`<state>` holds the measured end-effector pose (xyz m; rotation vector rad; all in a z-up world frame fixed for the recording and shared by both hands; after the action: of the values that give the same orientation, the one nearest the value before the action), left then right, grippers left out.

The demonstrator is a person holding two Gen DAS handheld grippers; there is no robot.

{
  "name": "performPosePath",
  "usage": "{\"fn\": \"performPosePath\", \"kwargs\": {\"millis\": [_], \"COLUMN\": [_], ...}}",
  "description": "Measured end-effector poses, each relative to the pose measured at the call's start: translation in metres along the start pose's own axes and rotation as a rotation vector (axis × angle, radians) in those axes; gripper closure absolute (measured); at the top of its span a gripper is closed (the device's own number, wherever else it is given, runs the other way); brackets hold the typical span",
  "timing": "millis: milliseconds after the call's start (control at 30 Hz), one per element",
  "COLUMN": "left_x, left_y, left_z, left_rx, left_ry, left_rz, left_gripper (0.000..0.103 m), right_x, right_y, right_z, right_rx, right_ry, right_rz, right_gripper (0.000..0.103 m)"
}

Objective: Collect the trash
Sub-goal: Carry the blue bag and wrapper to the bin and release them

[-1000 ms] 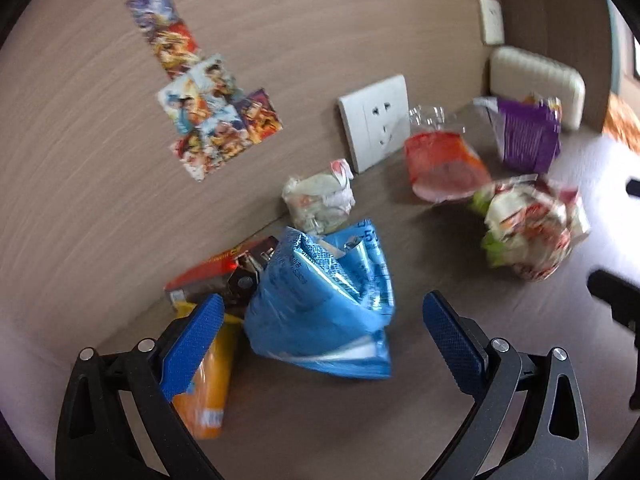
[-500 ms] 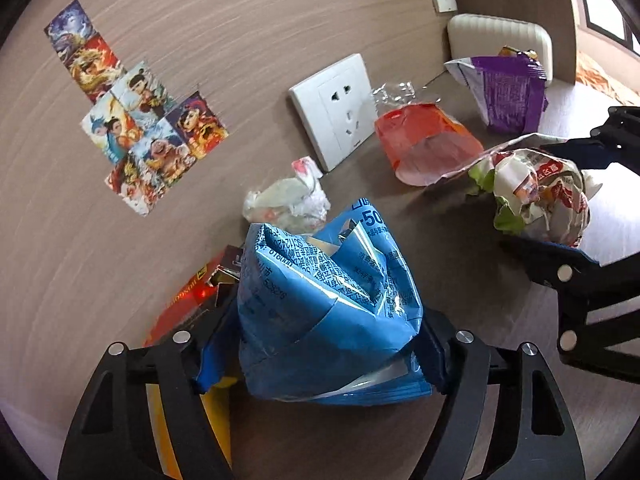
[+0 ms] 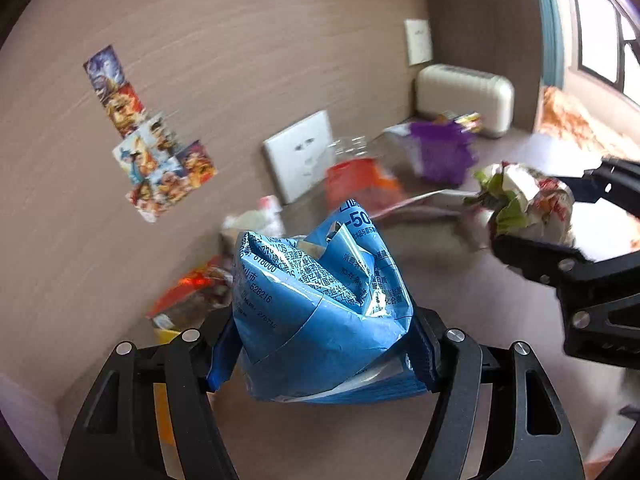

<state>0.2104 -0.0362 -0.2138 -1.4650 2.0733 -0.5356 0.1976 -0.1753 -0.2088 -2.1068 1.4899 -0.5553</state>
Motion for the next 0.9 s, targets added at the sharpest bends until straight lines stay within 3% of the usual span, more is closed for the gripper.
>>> {"fn": "performPosePath", "kwargs": {"millis": [467, 667, 900], "left_x": [0.13, 0.2, 0.296], "left_y": [-0.004, -0.002, 0.012], "left_z": [-0.045, -0.059, -0.073], "left_rx": [0.019, 0.011, -0.012], "left_ry": [0.145, 0.211, 0.324], "left_rz": [0.082, 0.168, 0.302], "left_gripper": [0.036, 0.036, 0.036], "right_x": [0.077, 0.121, 0.177], "right_y": [0.082, 0.124, 0.197], "right_z": [-0.073, -0.1, -0.12], "right_rx": [0.003, -0.011, -0.073], "right_ry": [0.057, 0.107, 0.184], "right_rz": [0.116, 0.198, 0.32], "right_gripper": [0.04, 0.04, 0.04]}}
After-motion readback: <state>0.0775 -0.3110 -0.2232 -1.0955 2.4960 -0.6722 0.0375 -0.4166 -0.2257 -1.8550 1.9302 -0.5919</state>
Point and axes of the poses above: each gripper's, at about its wrist camera, not at the fingertips, and z roughly the way its jaws point, x to its right, y to its underside, the point moved 8 cm from there along z, roughly the way its jaws point, and after that the axes turned 7 degrees about -x, right-handed, at the moved point
